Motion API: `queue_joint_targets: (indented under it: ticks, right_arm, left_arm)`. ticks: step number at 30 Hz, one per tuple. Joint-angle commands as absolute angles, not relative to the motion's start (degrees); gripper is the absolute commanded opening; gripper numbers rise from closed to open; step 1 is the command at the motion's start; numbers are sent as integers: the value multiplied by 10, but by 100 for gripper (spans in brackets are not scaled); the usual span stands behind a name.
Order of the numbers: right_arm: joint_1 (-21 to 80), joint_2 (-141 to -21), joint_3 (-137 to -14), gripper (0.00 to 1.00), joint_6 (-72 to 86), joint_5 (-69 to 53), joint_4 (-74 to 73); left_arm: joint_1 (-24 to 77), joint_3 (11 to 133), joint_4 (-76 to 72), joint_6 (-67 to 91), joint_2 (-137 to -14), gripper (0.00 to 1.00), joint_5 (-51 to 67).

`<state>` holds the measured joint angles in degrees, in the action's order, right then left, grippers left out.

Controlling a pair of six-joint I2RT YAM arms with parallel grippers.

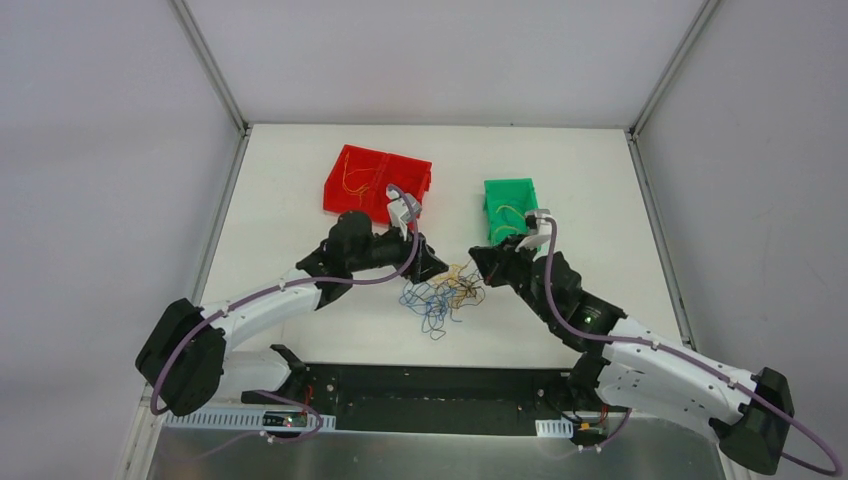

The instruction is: Untangle the cables

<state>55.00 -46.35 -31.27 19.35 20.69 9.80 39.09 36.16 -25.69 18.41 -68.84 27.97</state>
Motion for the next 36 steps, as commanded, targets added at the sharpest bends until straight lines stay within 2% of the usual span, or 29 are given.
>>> queue_joint_targets:
  ticks: [1, 4, 6, 11, 13, 15, 16, 18, 19, 20, 21, 25, 30, 36]
  right_arm:
    - [549, -433, -327, 0, 182, 201, 108]
    - [549, -425, -329, 0, 181, 201, 104]
    - [549, -421, -328, 0, 181, 200, 101]
    - [549, -405, -324, 0, 180, 203, 101]
    - [549, -397, -321, 0, 179, 205, 102]
    - [548, -394, -316, 0, 176, 201, 104]
    - [549, -396, -313, 5, 175, 195, 108]
    - [549, -410, -299, 41, 174, 176, 129]
    - [549, -421, -292, 65, 174, 166, 145]
    - [549, -435, -288, 76, 175, 158, 157]
    - [549, -449, -288, 82, 176, 156, 162]
    - [549, -499, -281, 85, 170, 123, 200]
    - [560, -590, -282, 82, 155, 55, 273]
    - [607, -708, -325, 82, 114, 51, 290]
  left_arm:
    - [402, 397, -284, 159, -702, 63, 334]
    - [417, 408, -275, 144, -721, 60, 344]
    - [426, 418, -267, 138, -736, 53, 344]
    - [434, 444, -244, 134, -765, 18, 350]
    - [436, 450, -237, 134, -768, 0, 357]
    - [437, 452, -233, 136, -759, 0, 361]
    - [437, 452, -222, 136, -747, 0, 355]
    - [437, 444, -211, 137, -701, 0, 322]
    - [437, 431, -211, 139, -673, 0, 296]
    - [436, 417, -214, 142, -649, 0, 266]
    - [435, 401, -221, 148, -624, 0, 234]
    - [428, 360, -229, 169, -545, 0, 144]
    - [421, 339, -243, 184, -488, 0, 137]
    - [421, 340, -231, 184, -439, 0, 116]
